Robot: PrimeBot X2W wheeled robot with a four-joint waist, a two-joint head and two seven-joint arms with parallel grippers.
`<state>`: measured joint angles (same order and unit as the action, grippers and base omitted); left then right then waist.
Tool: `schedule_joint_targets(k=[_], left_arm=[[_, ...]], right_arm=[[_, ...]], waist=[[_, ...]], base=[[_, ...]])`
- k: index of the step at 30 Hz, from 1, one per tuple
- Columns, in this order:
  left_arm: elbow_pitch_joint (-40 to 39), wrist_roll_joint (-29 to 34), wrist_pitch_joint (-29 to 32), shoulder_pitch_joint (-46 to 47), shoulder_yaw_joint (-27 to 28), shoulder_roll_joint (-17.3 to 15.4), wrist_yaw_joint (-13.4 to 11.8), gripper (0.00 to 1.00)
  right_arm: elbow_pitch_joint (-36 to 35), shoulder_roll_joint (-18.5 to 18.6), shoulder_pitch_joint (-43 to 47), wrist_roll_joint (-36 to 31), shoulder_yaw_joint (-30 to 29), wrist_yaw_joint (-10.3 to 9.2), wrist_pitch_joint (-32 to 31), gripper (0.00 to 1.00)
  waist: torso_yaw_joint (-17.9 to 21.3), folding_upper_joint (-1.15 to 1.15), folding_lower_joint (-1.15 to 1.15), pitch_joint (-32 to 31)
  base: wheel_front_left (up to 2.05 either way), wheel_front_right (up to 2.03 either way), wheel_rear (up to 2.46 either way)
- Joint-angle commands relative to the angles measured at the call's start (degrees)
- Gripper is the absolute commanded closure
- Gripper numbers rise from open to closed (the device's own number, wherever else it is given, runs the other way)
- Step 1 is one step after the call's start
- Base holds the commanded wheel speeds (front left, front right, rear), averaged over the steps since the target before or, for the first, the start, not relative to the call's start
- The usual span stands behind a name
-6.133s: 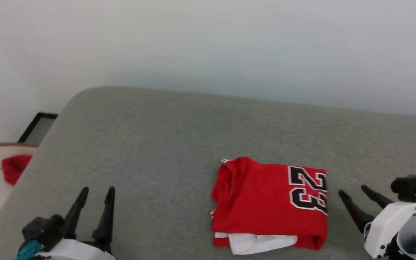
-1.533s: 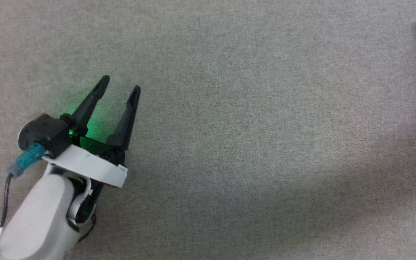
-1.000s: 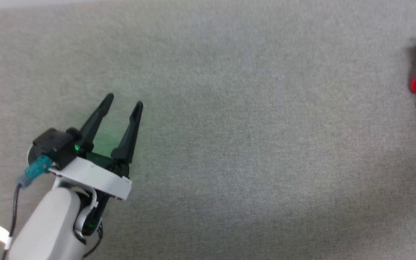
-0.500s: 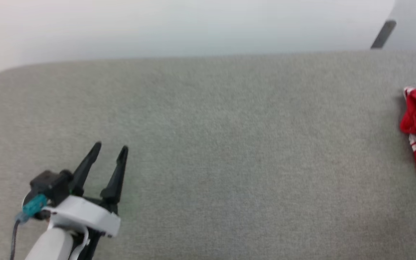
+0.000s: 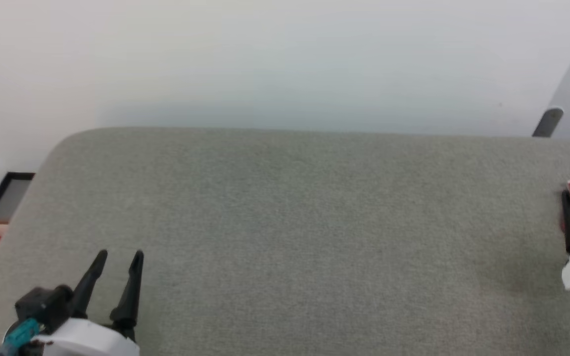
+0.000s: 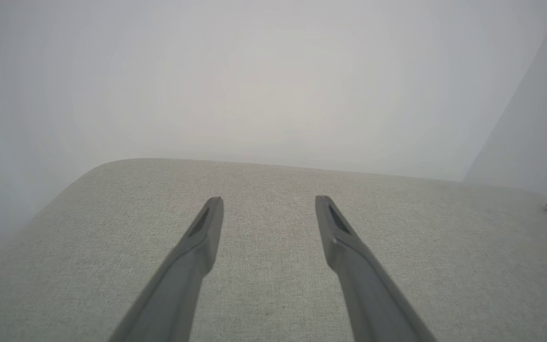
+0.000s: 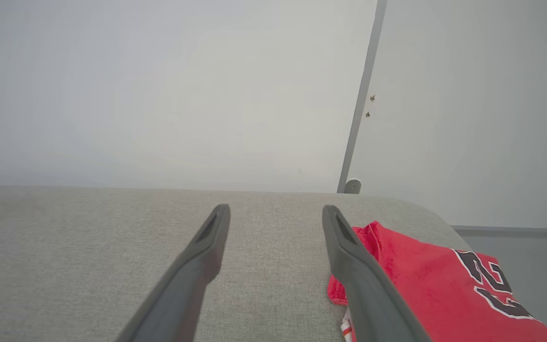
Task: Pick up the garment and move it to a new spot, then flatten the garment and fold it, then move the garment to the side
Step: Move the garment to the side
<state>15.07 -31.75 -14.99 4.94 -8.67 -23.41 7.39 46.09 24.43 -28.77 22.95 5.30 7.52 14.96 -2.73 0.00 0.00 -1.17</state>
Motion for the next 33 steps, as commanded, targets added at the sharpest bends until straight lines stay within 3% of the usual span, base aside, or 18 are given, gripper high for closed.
schedule_joint_targets(k=[1,18,33], left_arm=[[-0.3,0.6,-0.2,-1.5,0.7,0.0,0.1,0.00],[-3.0,3.7,-0.2,-6.7,5.2,1.6,0.1,0.00],[-3.9,5.1,-0.2,-7.7,5.5,1.9,0.1,0.00]], right_arm=[[-2.1,-0.8,2.9,-1.1,-1.5,-0.06,0.2,0.00],[-19.3,-10.8,23.0,-5.2,-10.1,-0.06,0.2,0.00],[-28.9,-17.0,33.3,-7.9,-11.8,-0.06,0.2,0.00]], waist=[[-1.9,0.00,0.00,-1.9],[-2.9,0.00,0.00,-3.7],[-2.1,0.00,0.00,-4.0]], base=[[0.00,0.00,0.00],[0.00,0.00,0.00],[0.00,0.00,0.00]])
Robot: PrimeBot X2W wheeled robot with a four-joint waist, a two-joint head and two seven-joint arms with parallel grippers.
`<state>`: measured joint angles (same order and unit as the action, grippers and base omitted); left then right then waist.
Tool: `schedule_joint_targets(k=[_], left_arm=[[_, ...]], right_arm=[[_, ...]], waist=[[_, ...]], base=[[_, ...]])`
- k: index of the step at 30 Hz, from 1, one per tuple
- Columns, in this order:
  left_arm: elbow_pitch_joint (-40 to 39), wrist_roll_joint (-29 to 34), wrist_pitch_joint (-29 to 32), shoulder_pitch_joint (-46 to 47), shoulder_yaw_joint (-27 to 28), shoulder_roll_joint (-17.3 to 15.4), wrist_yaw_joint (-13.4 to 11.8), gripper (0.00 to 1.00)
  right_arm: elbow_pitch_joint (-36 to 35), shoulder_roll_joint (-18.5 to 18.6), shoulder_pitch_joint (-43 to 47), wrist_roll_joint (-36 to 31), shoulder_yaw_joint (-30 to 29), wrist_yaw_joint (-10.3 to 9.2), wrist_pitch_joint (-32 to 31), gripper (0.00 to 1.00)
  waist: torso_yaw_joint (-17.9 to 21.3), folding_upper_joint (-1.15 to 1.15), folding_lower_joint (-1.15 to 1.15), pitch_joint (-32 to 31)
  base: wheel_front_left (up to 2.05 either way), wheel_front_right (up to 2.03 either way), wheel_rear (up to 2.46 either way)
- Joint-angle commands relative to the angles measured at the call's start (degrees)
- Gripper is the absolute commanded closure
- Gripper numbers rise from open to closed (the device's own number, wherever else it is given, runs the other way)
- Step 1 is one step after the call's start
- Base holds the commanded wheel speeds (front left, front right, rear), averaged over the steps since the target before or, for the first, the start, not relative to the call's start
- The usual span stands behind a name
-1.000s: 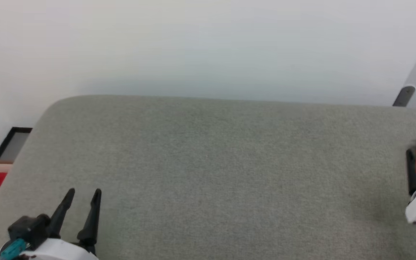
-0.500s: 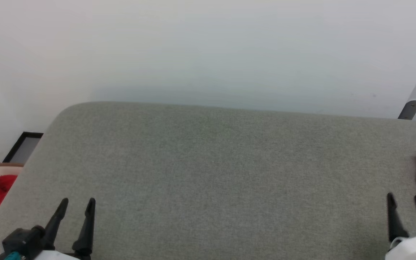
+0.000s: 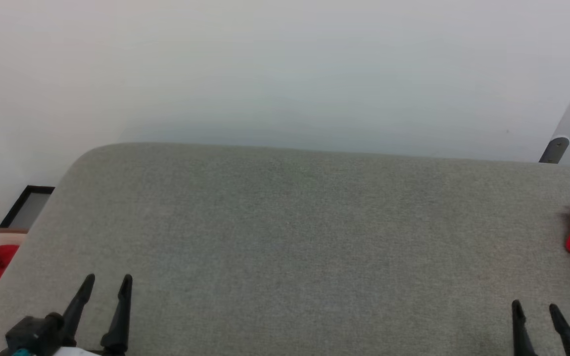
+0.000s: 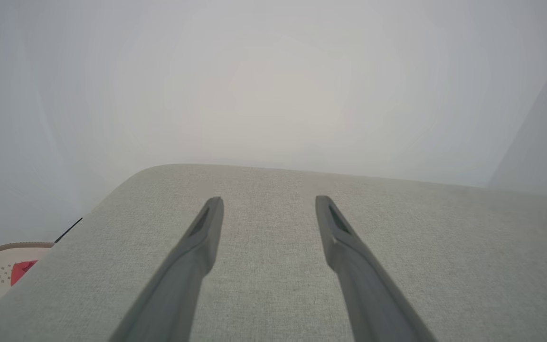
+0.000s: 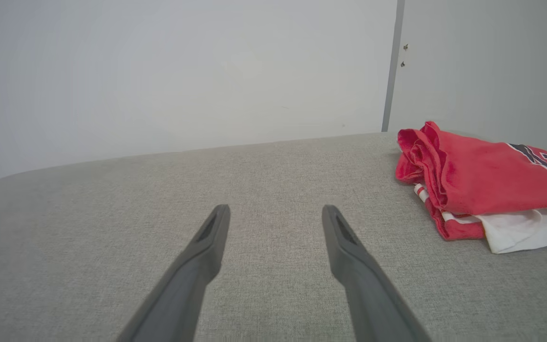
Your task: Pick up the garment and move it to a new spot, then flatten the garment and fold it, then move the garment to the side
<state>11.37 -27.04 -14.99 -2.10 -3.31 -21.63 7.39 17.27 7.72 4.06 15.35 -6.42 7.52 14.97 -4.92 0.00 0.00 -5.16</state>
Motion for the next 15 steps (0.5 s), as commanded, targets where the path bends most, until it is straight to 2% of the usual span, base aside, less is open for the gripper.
schedule_joint_targets(k=[1,15], left_arm=[[-0.2,0.4,-0.2,-0.6,0.2,0.1,0.1,0.00],[-0.2,0.4,-0.2,-0.8,-0.2,0.6,0.1,0.00]], right_arm=[[-0.6,-0.5,0.9,-0.9,0.3,-0.06,0.2,0.00],[-5.5,-2.0,4.6,-4.8,2.5,-0.06,0.2,0.00]], waist=[[0.2,0.00,0.00,0.0],[0.9,0.00,0.00,-0.2]], base=[[0.00,0.00,0.00],[0.00,0.00,0.00]])
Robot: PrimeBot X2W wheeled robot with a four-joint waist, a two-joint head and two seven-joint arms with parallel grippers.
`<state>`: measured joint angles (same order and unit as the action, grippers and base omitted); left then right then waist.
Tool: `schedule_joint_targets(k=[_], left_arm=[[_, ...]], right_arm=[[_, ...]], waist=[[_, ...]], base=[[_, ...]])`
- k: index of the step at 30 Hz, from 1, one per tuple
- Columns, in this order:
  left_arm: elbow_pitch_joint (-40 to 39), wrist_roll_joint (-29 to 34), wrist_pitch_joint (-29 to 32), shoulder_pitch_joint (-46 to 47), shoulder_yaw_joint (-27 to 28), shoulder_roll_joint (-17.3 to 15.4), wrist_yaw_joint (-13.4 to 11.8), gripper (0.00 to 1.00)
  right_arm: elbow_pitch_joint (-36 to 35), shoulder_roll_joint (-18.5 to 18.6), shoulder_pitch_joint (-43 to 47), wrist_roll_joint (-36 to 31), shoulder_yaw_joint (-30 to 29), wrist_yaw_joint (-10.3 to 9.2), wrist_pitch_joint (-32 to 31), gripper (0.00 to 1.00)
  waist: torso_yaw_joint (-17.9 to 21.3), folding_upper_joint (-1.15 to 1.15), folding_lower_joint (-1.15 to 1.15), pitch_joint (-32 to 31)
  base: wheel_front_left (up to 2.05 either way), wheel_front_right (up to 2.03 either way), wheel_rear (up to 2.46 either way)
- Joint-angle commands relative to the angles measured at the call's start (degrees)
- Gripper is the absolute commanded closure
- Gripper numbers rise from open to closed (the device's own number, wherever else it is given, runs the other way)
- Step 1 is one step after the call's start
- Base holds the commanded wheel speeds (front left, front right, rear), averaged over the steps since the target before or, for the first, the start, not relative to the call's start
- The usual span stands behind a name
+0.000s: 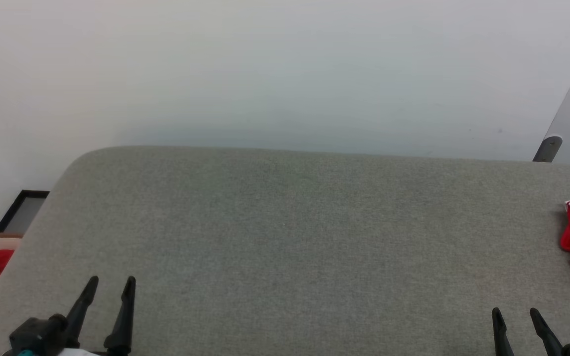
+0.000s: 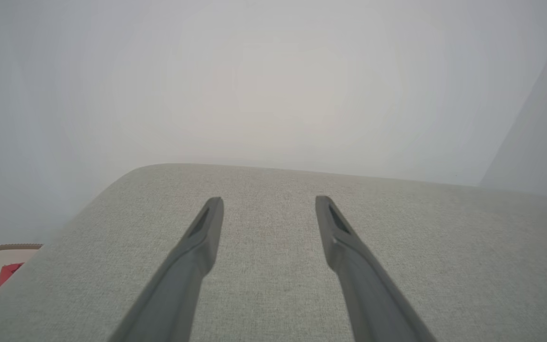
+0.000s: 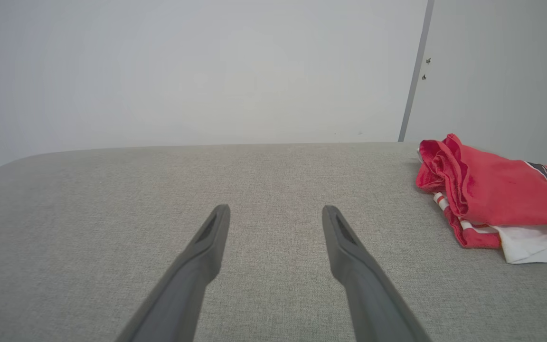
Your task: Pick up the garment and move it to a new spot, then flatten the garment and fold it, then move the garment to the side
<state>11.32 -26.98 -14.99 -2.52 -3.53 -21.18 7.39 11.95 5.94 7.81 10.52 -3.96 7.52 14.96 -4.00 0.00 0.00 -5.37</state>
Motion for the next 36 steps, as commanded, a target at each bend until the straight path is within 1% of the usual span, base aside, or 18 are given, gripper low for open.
schedule_joint_targets(k=[1,15,16,21,36], left_arm=[[-0.1,0.2,-0.2,-0.4,-0.1,0.1,0.1,0.00],[1.9,-1.7,-0.2,0.2,-1.2,-0.6,0.1,0.00],[1.9,-1.4,0.0,0.1,-1.3,-0.4,0.0,1.00],[4.1,-2.0,0.6,-1.3,-2.0,1.7,0.0,1.00],[3.7,-14.6,4.8,0.9,0.5,4.9,0.0,1.00]], right_arm=[[-0.3,-0.2,1.0,0.0,0.1,-0.06,0.2,0.00],[-1.1,-0.5,1.0,-1.5,0.9,-0.06,0.2,0.00],[-0.9,-0.5,0.6,-1.1,0.8,0.00,0.0,1.00],[1.5,-1.1,1.1,-0.2,0.7,0.00,-0.6,1.00],[1.5,-1.4,-2.0,16.1,0.0,-0.01,-4.8,1.00]], waist=[[0.0,0.00,0.00,0.0],[-0.2,0.00,0.00,0.2],[-0.2,0.00,0.00,0.3],[-0.2,0.00,0.00,0.3],[0.3,0.00,0.00,0.9]], base=[[0.00,0.00,0.00],[0.00,0.00,0.00],[0.00,0.00,0.00],[0.00,0.00,0.00],[0.00,0.00,0.00]])
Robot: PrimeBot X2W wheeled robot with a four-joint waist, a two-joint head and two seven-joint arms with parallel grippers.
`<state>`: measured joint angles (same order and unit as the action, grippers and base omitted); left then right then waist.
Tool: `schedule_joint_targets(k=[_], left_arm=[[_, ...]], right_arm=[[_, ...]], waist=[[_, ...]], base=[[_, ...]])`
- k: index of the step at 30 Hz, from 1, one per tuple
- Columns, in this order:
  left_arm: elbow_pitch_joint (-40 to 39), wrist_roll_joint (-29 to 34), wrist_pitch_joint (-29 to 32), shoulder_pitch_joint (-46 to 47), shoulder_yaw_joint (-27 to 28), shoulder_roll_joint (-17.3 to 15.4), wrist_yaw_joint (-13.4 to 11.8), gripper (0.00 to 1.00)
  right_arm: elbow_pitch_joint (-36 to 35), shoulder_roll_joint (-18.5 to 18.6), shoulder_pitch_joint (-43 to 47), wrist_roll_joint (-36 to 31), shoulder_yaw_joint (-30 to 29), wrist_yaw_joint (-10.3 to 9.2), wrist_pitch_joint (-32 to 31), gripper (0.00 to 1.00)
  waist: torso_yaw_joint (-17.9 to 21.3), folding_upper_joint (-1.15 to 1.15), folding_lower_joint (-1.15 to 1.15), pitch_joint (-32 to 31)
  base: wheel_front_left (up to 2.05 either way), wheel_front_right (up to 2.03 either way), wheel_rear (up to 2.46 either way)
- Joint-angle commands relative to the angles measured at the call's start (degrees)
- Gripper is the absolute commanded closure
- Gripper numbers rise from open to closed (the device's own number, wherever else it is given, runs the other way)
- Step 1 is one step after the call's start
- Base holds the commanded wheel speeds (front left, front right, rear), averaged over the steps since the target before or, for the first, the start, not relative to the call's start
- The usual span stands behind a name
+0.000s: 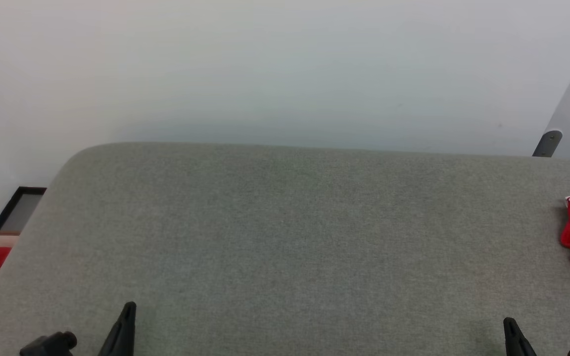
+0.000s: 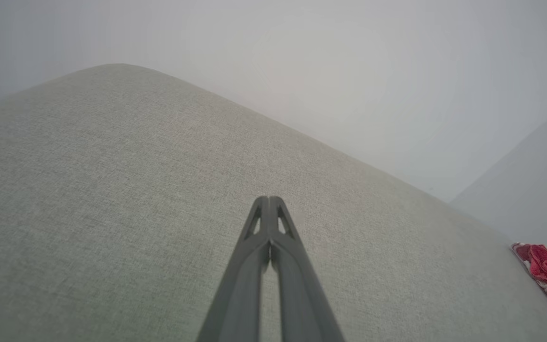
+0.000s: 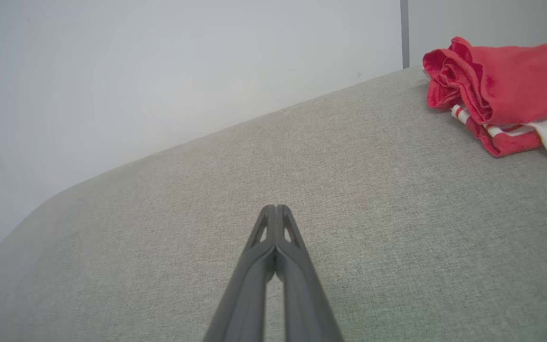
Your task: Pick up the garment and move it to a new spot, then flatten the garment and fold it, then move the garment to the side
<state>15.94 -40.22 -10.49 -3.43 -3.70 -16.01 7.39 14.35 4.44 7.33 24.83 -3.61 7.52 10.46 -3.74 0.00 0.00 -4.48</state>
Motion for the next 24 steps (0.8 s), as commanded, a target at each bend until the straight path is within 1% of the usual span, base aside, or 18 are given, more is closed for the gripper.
schedule_joint_targets(k=[1,13,14,24], left_arm=[[-0.9,-2.2,0.5,1.9,0.8,0.0,0.0,1.00],[-1.2,-10.6,3.3,3.3,2.4,2.2,0.0,1.00],[-1.2,-10.6,3.3,3.3,2.4,2.2,0.0,1.00],[-1.3,-16.9,5.4,4.3,3.7,3.8,0.1,1.00]], right_arm=[[-0.9,0.0,-1.7,2.8,-0.4,-0.01,-0.6,1.00],[-0.9,-0.2,-3.8,13.8,-0.8,-0.01,-3.3,1.00],[-0.9,-0.2,-3.8,13.8,-0.8,-0.01,-3.3,1.00],[-0.8,-0.4,-5.4,21.9,-1.1,-0.02,-5.4,1.00]], waist=[[0.1,0.00,0.00,0.1],[0.5,0.00,0.00,0.6],[0.5,0.00,0.00,0.6],[0.8,0.00,0.00,1.0]], base=[[0.00,0.00,0.00],[0.00,0.00,0.00],[0.00,0.00,0.00],[0.00,0.00,0.00]])
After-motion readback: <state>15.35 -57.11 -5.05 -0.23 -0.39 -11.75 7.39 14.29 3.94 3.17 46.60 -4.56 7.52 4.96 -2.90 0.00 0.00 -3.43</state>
